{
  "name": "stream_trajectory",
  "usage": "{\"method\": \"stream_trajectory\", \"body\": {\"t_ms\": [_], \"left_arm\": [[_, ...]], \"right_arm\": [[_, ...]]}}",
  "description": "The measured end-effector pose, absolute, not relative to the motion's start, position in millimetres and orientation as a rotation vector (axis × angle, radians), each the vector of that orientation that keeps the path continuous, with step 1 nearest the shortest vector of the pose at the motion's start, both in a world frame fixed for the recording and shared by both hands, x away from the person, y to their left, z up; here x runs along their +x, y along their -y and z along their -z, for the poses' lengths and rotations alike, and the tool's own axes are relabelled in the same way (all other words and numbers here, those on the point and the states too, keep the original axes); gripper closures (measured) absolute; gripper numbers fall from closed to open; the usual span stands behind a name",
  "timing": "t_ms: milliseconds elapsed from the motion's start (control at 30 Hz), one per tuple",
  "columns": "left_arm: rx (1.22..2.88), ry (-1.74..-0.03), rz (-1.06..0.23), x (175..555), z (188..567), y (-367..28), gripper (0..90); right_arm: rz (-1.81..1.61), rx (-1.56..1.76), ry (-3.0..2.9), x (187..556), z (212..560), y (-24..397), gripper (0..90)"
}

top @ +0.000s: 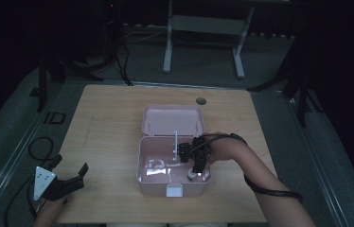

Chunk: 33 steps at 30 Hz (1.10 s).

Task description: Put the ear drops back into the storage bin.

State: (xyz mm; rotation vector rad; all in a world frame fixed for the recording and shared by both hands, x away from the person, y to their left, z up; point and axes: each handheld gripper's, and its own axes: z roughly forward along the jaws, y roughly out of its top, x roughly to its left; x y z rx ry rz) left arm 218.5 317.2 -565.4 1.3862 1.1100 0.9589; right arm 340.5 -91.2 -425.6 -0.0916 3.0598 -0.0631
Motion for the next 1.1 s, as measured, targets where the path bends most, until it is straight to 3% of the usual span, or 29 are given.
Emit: {"method": "stream_trajectory", "body": {"t_ms": [167, 333, 633, 1100], "left_arm": [[1.386, -1.110, -0.958, 218, 565, -317, 0.4], [1.386, -1.109, -0.959, 218, 565, -317, 0.4], [1.386, -1.109, -0.960, 218, 565, -317, 0.4], [1.387, -1.109, -0.960, 218, 565, -317, 0.4]], "right_arm": [[0.007, -0.067, -3.043, 339, 409, 101, 46.1], [-0.072, 0.023, -3.030, 343, 395, 114, 33.9], [-0.160, 0.165, -3.019, 353, 387, 150, 21.2], [-0.261, 0.321, -2.999, 356, 400, 201, 18.6]]}}
